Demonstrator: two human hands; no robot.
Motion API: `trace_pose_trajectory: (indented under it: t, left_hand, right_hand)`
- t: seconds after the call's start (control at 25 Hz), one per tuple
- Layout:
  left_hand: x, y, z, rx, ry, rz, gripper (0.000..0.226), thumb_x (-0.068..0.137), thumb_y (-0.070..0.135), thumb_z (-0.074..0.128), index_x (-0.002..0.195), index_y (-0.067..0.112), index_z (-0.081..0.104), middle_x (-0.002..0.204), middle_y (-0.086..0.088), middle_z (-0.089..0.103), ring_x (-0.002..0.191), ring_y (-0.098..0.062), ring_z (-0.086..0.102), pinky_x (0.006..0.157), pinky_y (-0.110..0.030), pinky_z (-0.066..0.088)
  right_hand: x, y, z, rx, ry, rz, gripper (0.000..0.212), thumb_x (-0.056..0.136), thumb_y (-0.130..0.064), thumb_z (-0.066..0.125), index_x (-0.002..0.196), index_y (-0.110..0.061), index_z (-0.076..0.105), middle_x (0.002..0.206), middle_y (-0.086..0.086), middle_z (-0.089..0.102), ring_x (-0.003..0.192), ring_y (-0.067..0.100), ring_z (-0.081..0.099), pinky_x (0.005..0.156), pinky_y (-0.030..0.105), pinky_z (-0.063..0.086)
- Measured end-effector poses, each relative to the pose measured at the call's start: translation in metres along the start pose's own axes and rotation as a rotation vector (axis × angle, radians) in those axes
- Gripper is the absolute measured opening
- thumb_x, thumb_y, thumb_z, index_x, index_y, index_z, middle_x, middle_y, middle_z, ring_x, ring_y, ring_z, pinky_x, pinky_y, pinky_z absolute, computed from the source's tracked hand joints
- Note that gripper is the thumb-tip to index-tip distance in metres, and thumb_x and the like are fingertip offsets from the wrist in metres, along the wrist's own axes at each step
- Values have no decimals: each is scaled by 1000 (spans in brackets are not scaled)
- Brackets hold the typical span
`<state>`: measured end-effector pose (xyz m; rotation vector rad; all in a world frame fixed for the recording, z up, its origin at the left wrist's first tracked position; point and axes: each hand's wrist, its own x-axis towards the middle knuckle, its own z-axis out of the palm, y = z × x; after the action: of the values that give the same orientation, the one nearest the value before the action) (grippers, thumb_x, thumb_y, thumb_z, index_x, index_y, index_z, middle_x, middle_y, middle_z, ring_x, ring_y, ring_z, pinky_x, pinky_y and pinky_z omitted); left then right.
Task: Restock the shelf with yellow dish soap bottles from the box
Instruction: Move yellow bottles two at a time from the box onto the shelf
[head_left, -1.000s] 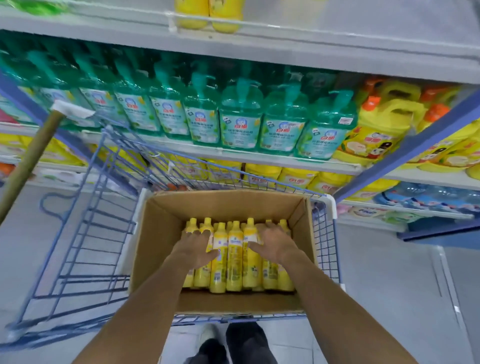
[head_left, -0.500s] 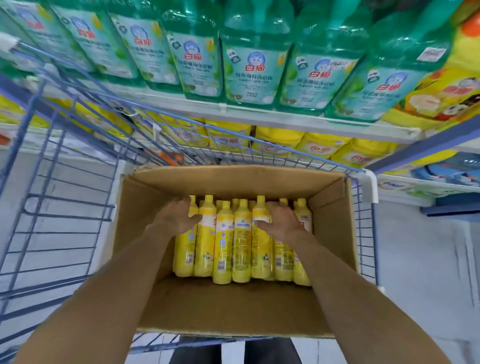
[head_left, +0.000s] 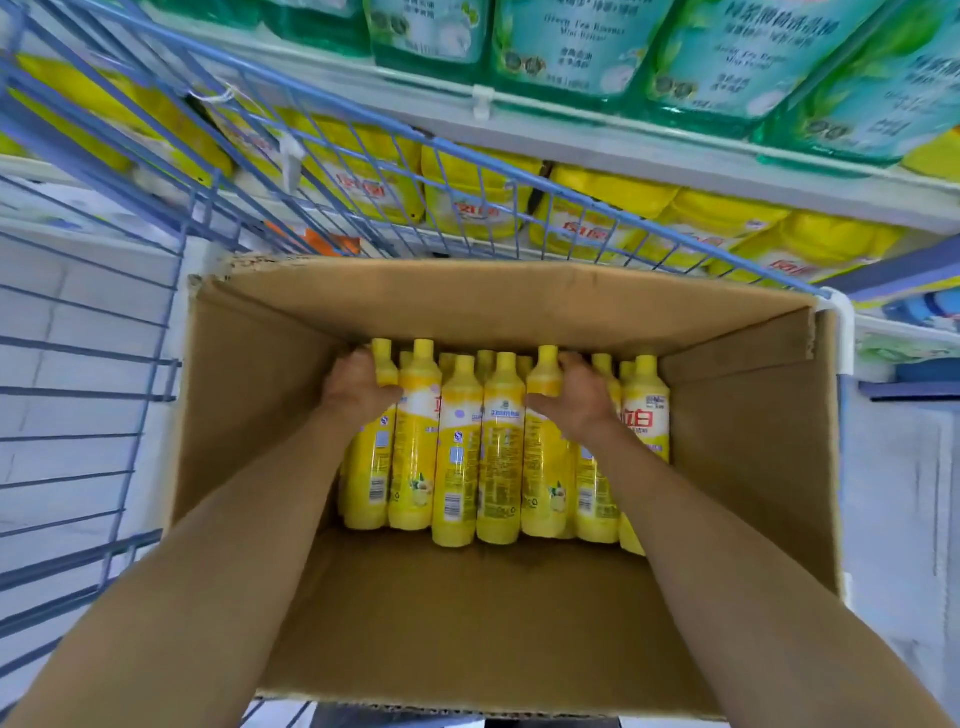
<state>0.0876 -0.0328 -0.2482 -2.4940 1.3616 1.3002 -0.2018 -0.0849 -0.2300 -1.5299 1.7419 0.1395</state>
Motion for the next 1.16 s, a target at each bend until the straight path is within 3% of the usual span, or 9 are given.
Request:
trace_pose_trajectory:
  t: [0.12,0.28,0.44,0.56,0.64,0.72,0.92,1.04,1.16]
  left_hand:
    - [-14,4,-2,-123,29,-70,60,71,27,87,122,11,60,125,-15,64,119,-34,60,95,-39,50]
    - [-39,6,-8,-295,61,-96,61,69,17,88,115,8,49,114,-15,65,110,-32,63,82,-32,46]
    - [-65,17,-45,-239,60,9,62,60,19,95,111,6,60,111,-13,67,104,-28,64,83,-32,49]
    - [-102,48,-93,-212,59,151,66,57,18,97,111,1,64,111,-13,67,105,-30,63,84,-32,48]
    - [-129,80,-130,-208,63,266,75,53,27,97,116,3,65,111,-8,67,106,-26,64,87,-33,49]
    - [-151,117,-169,-252,70,406,68,50,36,95,107,11,67,103,1,70,97,-21,66,82,-32,53]
    - [-207,213,-270,-290,169,727,68,53,40,94,109,14,67,104,-4,71,96,-26,67,81,-50,56]
    - [-253,267,-323,-323,270,872,64,45,47,92,96,17,67,94,-4,72,92,-30,68,77,-50,58]
    - [-294,312,-366,-361,341,975,57,48,37,96,92,14,66,92,-10,73,91,-33,69,78,-51,58]
  right_hand:
    - [-19,-2,-1,94,23,51,69,67,-30,91,120,-10,52,115,10,64,107,32,63,84,35,51]
    - [-48,-13,-7,241,34,73,77,69,-25,90,131,-12,45,122,7,59,110,26,59,93,37,50]
    - [-66,-27,-48,156,-12,14,70,67,-32,93,120,-8,54,104,0,59,99,17,55,78,26,39]
    - [-96,-48,-94,47,37,-52,74,63,-43,93,117,-11,54,105,3,64,102,23,59,73,30,38]
    - [-114,-70,-131,57,97,-107,64,62,-39,92,111,-17,58,100,-1,68,97,19,64,73,30,46]
    - [-134,-101,-176,83,148,-211,54,63,-36,92,102,-21,58,95,-3,68,93,18,65,72,29,45]
    - [-192,-180,-293,77,312,-446,72,64,-33,94,120,-12,54,97,1,61,88,21,57,75,33,45]
    - [-234,-214,-360,44,460,-542,67,60,-38,93,110,-12,58,92,2,65,84,21,58,73,33,46]
    - [-274,-238,-422,47,594,-620,58,54,-42,92,94,-18,58,84,-1,67,81,22,62,71,35,49]
